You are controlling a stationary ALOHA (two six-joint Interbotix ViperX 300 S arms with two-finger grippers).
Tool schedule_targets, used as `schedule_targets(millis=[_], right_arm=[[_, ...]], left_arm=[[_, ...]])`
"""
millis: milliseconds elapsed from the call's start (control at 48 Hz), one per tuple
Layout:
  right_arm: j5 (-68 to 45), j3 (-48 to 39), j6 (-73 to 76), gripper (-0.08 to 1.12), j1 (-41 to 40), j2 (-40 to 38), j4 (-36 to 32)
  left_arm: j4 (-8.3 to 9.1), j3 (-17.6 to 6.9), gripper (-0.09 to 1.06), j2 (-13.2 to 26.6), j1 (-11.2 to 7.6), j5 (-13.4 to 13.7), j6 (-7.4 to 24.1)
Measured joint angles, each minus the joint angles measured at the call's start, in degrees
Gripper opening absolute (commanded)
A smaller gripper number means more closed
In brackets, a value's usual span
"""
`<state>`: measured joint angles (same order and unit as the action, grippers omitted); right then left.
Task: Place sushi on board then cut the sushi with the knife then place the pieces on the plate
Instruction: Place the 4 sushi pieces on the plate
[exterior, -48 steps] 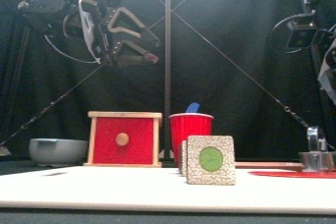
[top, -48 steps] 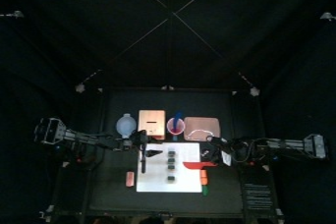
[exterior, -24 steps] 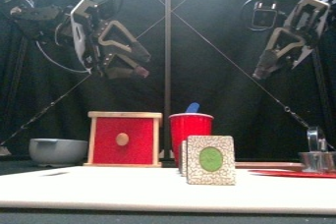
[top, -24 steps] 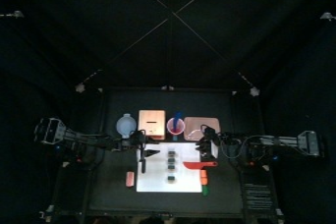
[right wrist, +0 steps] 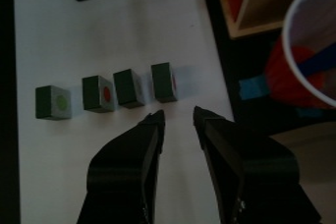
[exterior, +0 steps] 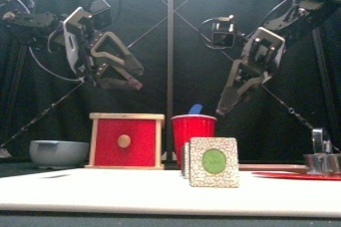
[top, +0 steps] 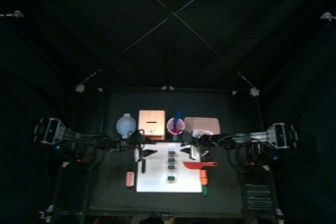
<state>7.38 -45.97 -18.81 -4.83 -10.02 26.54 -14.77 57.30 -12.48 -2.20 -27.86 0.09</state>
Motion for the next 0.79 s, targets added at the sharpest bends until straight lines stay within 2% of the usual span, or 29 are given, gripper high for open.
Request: schedule_targets(millis=[375, 792], right_arm=[[-0.1, 5.9, 0.1, 0.84, 1.1, 9.1, -0.6], [-0.1, 8.8, 0.0, 0.84, 0.9, 14.0, -1.8]], left_arm=[[0.0, 1.6, 0.83, 0.0, 0.0, 0.0, 0.1], [0.0, 1.8, 0.83, 0.0, 0.0, 0.0, 0.1]])
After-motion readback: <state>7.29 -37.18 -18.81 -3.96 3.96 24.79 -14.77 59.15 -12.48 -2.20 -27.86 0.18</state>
